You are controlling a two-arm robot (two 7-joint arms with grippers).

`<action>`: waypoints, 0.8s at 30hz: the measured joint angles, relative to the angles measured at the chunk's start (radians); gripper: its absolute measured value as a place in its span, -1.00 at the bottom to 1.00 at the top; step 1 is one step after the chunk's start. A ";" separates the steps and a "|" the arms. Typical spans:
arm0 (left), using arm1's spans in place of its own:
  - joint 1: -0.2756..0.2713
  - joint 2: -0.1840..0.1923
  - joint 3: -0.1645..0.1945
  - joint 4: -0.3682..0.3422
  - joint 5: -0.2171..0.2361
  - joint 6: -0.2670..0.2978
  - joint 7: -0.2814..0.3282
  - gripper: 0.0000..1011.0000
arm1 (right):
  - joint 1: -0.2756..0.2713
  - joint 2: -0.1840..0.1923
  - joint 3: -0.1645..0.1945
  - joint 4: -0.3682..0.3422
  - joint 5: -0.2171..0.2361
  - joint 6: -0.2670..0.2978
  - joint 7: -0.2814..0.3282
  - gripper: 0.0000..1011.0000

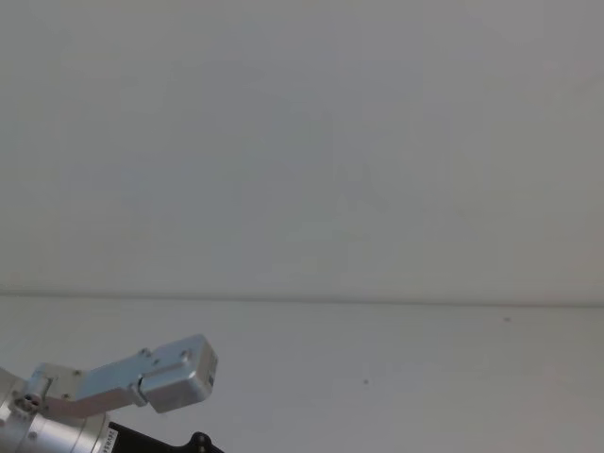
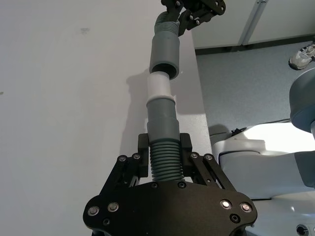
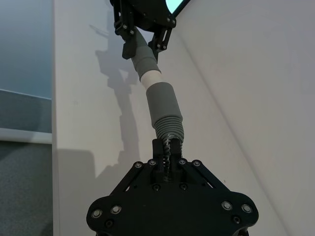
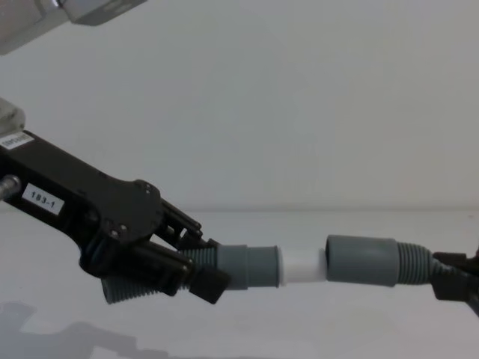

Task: Use both hands to pick up one end of the pipe from the table, align the ends, and insert them.

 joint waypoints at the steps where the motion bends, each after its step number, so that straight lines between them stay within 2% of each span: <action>1: -0.001 0.000 0.002 0.001 0.000 -0.001 0.000 -0.35 | 0.001 0.000 -0.002 0.001 0.000 0.000 0.001 -0.88; 24: -0.014 0.006 0.019 0.012 -0.020 -0.007 0.001 -0.35 | 0.025 -0.003 -0.021 0.027 0.003 0.019 0.008 -0.88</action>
